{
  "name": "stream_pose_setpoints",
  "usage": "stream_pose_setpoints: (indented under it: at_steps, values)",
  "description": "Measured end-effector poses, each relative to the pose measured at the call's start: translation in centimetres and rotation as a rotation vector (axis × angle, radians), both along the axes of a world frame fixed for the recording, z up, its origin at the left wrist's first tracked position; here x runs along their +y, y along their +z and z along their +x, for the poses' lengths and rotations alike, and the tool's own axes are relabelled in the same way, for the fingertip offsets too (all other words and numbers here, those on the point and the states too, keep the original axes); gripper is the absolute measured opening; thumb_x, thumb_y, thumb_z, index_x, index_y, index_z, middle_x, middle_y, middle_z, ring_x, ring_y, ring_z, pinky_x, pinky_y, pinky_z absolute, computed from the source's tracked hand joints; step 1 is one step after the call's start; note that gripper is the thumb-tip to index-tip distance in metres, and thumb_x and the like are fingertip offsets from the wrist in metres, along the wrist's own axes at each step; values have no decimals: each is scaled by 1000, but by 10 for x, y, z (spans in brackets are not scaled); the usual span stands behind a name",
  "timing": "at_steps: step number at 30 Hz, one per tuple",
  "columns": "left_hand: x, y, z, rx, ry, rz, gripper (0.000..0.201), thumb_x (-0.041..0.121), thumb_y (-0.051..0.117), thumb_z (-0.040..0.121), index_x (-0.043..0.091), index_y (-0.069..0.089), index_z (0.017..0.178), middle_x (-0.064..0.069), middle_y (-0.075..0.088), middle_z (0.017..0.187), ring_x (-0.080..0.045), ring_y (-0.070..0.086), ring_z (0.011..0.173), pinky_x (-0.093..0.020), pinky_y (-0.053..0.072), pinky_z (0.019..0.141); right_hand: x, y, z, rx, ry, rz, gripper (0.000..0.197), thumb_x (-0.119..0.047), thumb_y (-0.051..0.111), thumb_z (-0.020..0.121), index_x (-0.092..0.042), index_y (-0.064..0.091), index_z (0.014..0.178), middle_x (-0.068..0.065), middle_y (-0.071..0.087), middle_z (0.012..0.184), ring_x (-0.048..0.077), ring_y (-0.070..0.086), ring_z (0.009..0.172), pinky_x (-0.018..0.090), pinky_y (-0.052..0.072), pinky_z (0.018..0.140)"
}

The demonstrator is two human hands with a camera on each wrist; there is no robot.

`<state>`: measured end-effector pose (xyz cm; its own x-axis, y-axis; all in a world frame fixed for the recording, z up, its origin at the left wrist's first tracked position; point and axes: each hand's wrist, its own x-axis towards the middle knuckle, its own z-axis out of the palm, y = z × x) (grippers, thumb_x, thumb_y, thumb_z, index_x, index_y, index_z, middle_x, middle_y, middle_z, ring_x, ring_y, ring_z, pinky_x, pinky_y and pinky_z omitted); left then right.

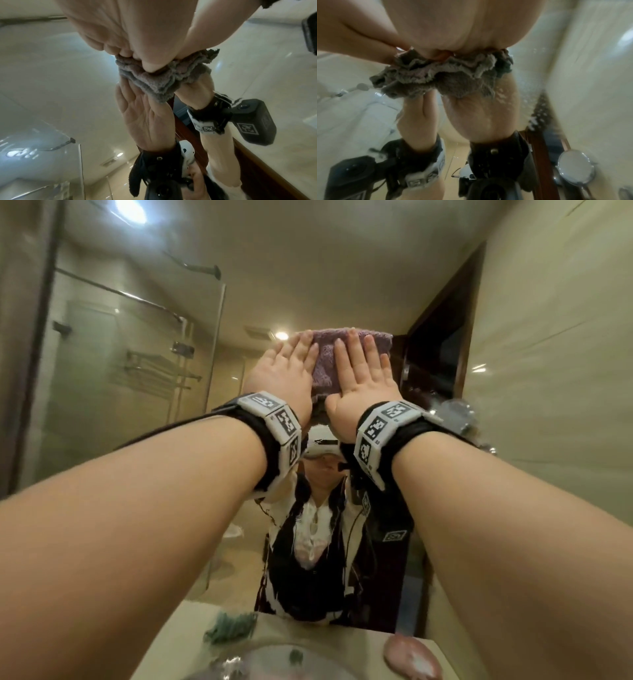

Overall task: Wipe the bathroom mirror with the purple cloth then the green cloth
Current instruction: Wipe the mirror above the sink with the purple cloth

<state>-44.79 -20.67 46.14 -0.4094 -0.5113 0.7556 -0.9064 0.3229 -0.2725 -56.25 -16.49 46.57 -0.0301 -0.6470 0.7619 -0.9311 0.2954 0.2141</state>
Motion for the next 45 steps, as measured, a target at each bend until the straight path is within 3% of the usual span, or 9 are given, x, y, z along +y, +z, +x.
stream_pose_setpoints:
  at_steps: [9, 18, 45]
  values:
    - [10, -40, -13, -132, 19, 15, 63, 38, 7, 100, 3, -23, 143, -13, -29, 151, -23, -23, 141, -36, -13, 114, 15, -45, -16, -29, 14, 24, 74, -32, 32, 91, -20, -14, 148, -1, -26, 153, 17, -25, 140, 32, -22, 107]
    - [25, -27, -35, -112, -34, 25, 66, 41, 8, 99, 4, -26, 142, -13, -31, 150, -23, -25, 140, -35, -17, 111, 34, -30, -48, -20, 17, 13, 74, -34, 32, 91, -24, -13, 148, -2, -25, 154, 16, -25, 141, 33, -20, 110]
    - [155, -66, -261, -309, -255, -142, 69, 40, 16, 100, 2, -19, 145, -15, -23, 153, -29, -20, 141, -40, -14, 112, 180, -91, -261, -241, -294, 6, 76, -30, 31, 94, -17, -25, 144, 6, -33, 150, 21, -29, 139, 34, -19, 113]
